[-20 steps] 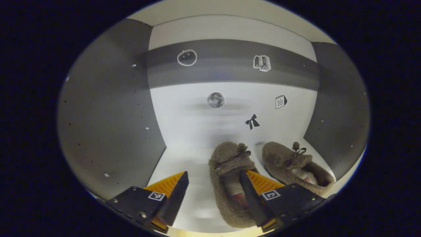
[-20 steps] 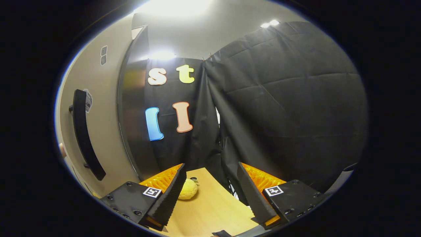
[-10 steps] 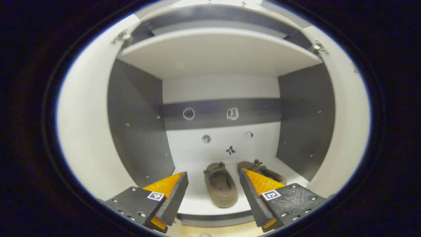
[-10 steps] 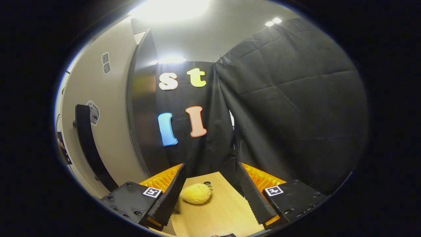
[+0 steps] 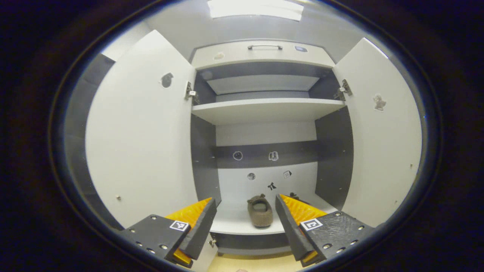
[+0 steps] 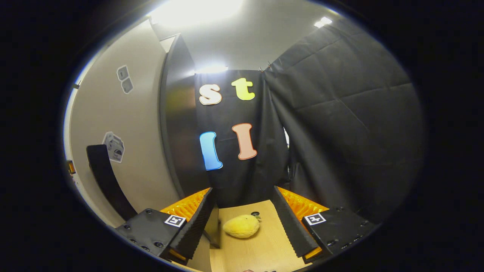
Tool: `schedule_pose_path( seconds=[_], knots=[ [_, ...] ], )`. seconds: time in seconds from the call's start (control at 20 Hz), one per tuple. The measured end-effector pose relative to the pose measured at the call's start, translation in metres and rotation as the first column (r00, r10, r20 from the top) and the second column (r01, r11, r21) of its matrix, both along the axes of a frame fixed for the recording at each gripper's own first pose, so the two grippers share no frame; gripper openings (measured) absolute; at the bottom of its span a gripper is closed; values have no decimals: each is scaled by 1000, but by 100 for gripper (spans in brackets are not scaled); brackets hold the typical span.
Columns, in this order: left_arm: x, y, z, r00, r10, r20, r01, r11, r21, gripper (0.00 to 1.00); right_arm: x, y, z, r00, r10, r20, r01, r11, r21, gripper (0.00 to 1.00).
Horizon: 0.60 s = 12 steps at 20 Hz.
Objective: Grab one shoe with the right hand and put it into the shoe cabinet, grab the other shoe with the left hand and put it into the shoe cabinet; then close the right door with the right hand and the left door with the left hand.
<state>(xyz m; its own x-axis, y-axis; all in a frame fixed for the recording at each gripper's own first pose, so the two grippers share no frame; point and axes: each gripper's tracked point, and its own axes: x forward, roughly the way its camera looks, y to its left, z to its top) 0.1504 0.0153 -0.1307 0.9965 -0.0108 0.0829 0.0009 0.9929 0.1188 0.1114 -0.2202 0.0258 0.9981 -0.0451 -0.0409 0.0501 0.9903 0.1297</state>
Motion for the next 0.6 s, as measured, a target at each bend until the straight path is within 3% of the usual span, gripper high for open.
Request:
schedule_pose_path(
  seconds=[0.2,0.3,0.35,0.4,0.45,0.55,0.6],
  knots=[
    [-42,38,-50,999,49,-21,-49,998,-39,96,-8,21,11,1000,-14,15,15,999,-50,98],
    [-49,45,-69,998,13,-56,-20,990,-139,97,-19,31,20,999,-34,34,37,997,-71,98],
    [-49,49,-73,998,-13,-59,3,986,-168,84,-23,32,25,997,-64,50,69,992,-101,98],
    [-46,52,-74,998,-29,-64,17,984,-175,84,-27,33,24,996,-75,53,81,988,-130,97],
    [-46,58,-77,997,-32,-70,19,985,-170,96,-28,40,23,997,-68,44,74,986,-150,96],
    [-46,71,-77,997,-48,-65,37,986,-165,90,-33,40,18,994,-106,32,110,977,-185,88],
    [-46,74,-77,997,-59,-57,48,984,-170,90,-35,42,20,992,-119,35,124,975,-185,89]
  ],
)
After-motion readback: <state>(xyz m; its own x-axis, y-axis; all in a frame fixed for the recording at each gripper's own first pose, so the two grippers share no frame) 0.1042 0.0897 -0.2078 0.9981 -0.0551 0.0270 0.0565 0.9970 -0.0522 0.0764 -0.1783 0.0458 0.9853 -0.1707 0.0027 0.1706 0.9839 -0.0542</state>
